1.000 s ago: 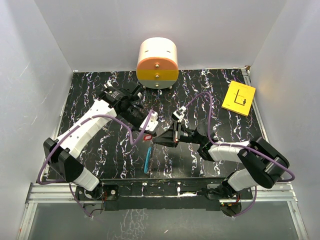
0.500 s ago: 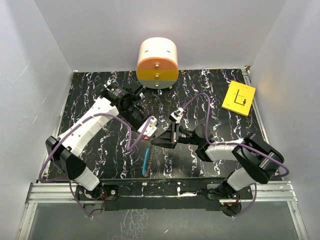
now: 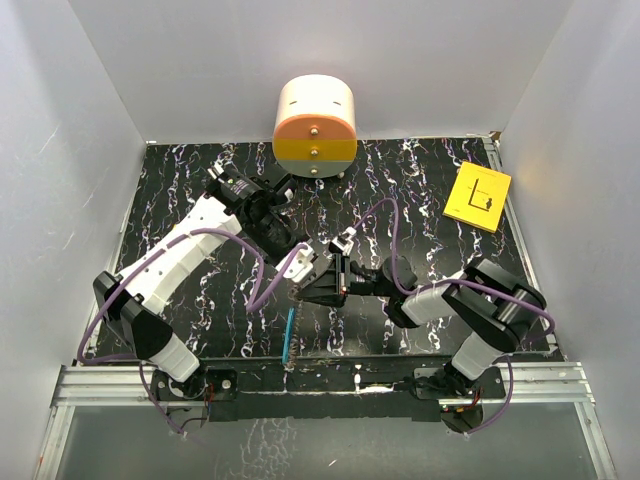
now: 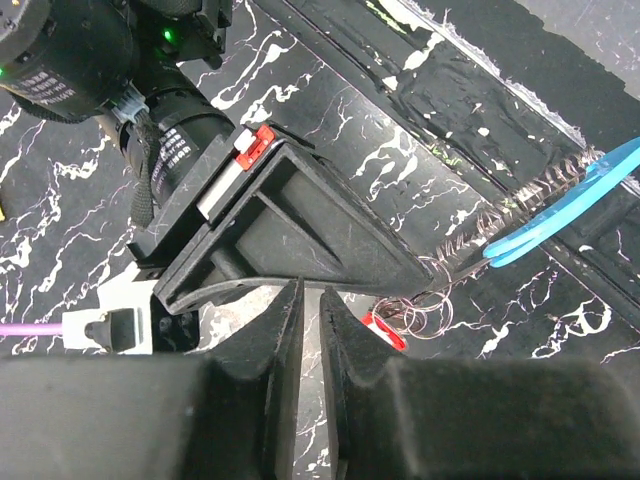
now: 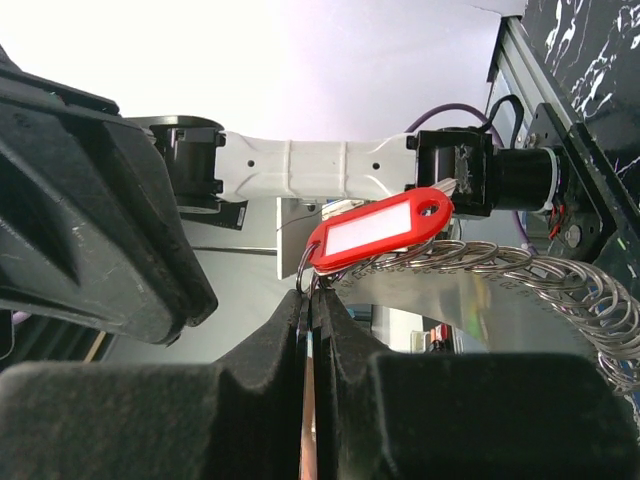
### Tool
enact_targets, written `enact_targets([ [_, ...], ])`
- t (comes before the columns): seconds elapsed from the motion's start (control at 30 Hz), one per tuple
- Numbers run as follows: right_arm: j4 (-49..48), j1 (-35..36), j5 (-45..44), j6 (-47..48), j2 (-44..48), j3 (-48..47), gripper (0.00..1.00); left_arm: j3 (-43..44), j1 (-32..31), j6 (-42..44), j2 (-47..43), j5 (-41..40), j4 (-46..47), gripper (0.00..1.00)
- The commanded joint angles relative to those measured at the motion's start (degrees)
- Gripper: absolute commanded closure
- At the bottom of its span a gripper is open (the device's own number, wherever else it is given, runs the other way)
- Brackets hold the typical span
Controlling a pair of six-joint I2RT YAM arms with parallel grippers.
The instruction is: Put the keys on the keyring
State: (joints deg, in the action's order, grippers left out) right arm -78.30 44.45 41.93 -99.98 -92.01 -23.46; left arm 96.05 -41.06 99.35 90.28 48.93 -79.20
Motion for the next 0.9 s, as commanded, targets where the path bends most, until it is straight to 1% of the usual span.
enact_targets([
  [0.0,-22.2,0.5,-1.4,-3.3,-1.2,-0.8,0.92,2.4,-0.3,0.7,-0.4,2.6,-0.9,0.84],
  [0.03,-24.1,0.6,-1.6,-4.1,-2.1,-0.9,0.92,3.6,-0.3,-2.8,-0.5,2.8,1.7,0.83],
  [0.07,-25.9,0.6,-1.6,-5.3,-2.9,-1.1,0.92,4.7,-0.1,-9.1,-0.6,3.1,5.2,0.83],
  [0.1,-26.2,0.7,-1.5,-5.0,-3.2,-1.4,0.92,5.9,0.3,-17.8,-0.8,2.8,9.7,0.83],
  [0.17,-26.2,0.9,-1.5,-4.6,-3.5,-1.9,0.92,7.4,2.9,-28.4,-1.7,4.3,17.8,0.83],
  [0.2,-26.2,0.9,-1.4,-4.3,-3.6,-2.3,0.92,7.7,4.6,-31.7,-2.3,5.6,21.0,0.83],
  [0.27,-26.2,0.9,-1.2,-3.8,-3.4,-3.3,0.92,8.0,7.1,-37.7,-3.4,6.8,24.4,0.83],
  [0.4,-26.2,0.9,-0.4,-2.8,-2.8,-6.2,0.92,7.9,9.6,-52.8,-5.6,6.4,29.4,0.84],
  [0.47,-26.2,0.9,-0.5,-2.0,-2.5,-7.1,0.92,6.9,9.9,-58.6,-7.3,5.2,31.3,0.84],
  [0.57,-26.3,0.9,-1.1,-0.3,-1.7,-7.8,0.92,2.8,10.2,-70.5,-11.0,0.6,37.6,0.83],
  [0.67,-26.1,0.9,-1.9,2.4,-0.7,-7.9,0.92,0.2,10.2,-78.5,-13.8,-3.0,39.4,0.83],
  [0.73,-26.2,0.9,-2.3,4.1,-0.1,-7.7,0.92,0.2,10.3,-82.7,-14.4,-4.5,38.7,0.84],
  [0.83,-26.2,0.9,-3.3,6.6,0.7,-7.5,0.92,-0.1,10.4,-85.9,-14.4,-4.4,35.2,0.93],
  [0.87,-26.1,0.9,-3.7,7.6,0.9,-7.5,0.92,-0.6,10.3,-87.0,-14.3,-4.4,34.1,0.94],
])
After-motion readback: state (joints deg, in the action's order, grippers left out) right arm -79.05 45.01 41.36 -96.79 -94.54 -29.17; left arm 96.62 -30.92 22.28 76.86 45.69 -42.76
